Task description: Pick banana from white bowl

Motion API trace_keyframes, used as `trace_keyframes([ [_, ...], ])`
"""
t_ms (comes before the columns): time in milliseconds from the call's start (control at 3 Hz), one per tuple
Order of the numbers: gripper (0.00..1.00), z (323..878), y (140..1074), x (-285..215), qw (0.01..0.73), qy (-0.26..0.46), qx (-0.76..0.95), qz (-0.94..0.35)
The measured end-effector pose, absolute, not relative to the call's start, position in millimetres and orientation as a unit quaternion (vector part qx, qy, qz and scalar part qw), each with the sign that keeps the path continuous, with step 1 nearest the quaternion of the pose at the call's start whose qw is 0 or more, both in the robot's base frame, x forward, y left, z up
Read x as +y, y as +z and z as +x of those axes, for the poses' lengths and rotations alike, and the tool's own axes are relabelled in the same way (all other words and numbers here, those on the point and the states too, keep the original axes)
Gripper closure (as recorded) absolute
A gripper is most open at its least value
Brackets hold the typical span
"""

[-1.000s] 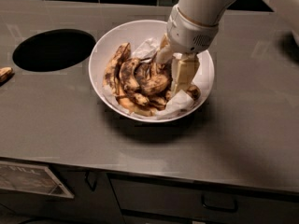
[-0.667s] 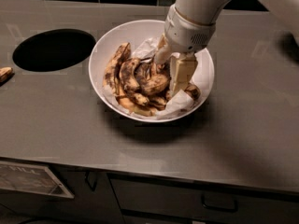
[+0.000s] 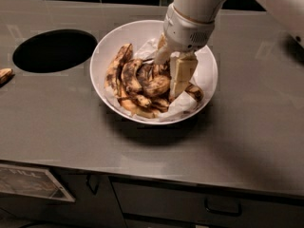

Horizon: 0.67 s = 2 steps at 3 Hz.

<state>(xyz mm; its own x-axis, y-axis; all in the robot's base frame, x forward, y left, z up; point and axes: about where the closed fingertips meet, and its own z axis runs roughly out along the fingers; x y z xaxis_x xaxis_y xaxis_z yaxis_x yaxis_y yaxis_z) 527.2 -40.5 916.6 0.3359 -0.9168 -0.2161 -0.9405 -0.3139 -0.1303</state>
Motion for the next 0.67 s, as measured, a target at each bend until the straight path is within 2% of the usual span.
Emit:
trace_keyframes([
  [667,0.37,530.0,913.7,-35.2,0.104,0.056,0.564,-0.818],
])
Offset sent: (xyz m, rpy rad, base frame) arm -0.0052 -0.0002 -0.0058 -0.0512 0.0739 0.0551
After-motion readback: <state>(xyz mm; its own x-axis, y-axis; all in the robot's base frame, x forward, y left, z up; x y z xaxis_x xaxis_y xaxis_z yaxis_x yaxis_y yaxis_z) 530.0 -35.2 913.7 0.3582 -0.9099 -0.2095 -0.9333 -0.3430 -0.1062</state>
